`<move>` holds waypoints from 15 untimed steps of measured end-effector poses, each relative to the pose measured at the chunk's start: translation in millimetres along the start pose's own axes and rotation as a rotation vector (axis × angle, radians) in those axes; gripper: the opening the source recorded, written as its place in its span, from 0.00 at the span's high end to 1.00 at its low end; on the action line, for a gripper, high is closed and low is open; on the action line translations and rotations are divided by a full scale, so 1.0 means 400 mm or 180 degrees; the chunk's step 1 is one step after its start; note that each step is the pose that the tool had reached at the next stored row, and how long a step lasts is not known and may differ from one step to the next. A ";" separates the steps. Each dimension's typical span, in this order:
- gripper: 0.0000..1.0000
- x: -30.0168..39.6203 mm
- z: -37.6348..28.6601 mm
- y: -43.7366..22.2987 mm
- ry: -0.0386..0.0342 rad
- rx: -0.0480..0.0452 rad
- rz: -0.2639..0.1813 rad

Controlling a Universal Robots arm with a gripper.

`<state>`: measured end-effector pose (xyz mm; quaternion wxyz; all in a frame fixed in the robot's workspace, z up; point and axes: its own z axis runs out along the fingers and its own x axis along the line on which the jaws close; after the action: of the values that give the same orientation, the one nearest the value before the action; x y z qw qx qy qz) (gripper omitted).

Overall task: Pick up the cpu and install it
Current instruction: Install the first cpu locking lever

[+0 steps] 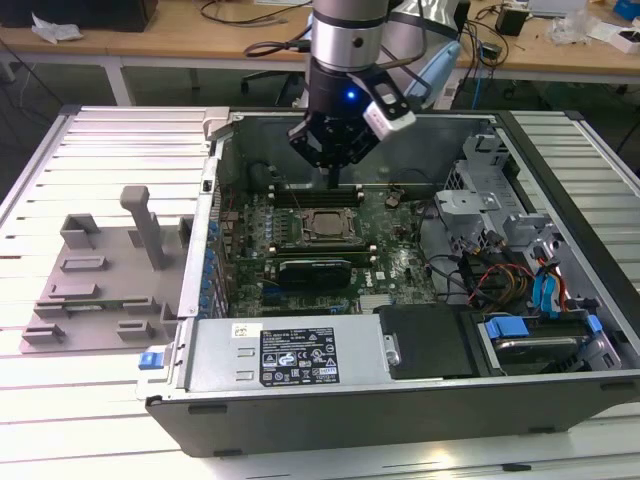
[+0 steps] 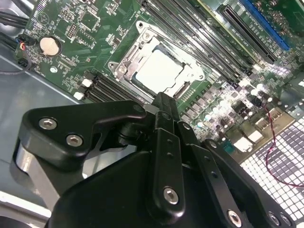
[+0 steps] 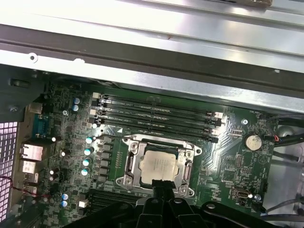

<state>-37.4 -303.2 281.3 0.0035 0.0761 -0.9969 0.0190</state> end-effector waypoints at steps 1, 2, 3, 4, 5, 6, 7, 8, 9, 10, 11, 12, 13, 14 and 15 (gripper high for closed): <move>0.89 0.002 0.000 0.000 0.0000 0.0000 0.0000; 0.89 0.004 0.000 0.001 0.0000 0.0000 0.0000; 0.89 0.008 0.000 0.001 0.0000 0.0000 0.0000; 0.89 0.011 0.000 0.002 0.0000 0.0000 0.0000; 0.89 0.014 0.000 0.002 0.0000 0.0000 0.0000; 0.89 0.019 0.000 0.003 0.0000 0.0000 0.0000; 0.89 0.022 0.000 0.003 0.0000 0.0000 0.0000; 0.89 0.025 0.000 0.004 0.0000 0.0000 0.0000; 0.89 0.028 0.000 0.004 0.0000 0.0000 0.0000; 0.89 0.031 0.000 0.005 0.0000 0.0000 0.0000; 0.89 0.034 0.000 0.005 0.0000 0.0000 0.0000; 0.89 0.036 0.000 0.006 0.0000 0.0000 0.0000; 0.89 0.039 0.000 0.006 0.0000 0.0000 0.0000; 0.89 0.041 0.000 0.006 0.0000 0.0000 0.0000; 0.89 0.043 0.000 0.007 0.0000 0.0000 0.0000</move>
<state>-54.9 -303.3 281.3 0.0035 0.0761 -0.9969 0.0189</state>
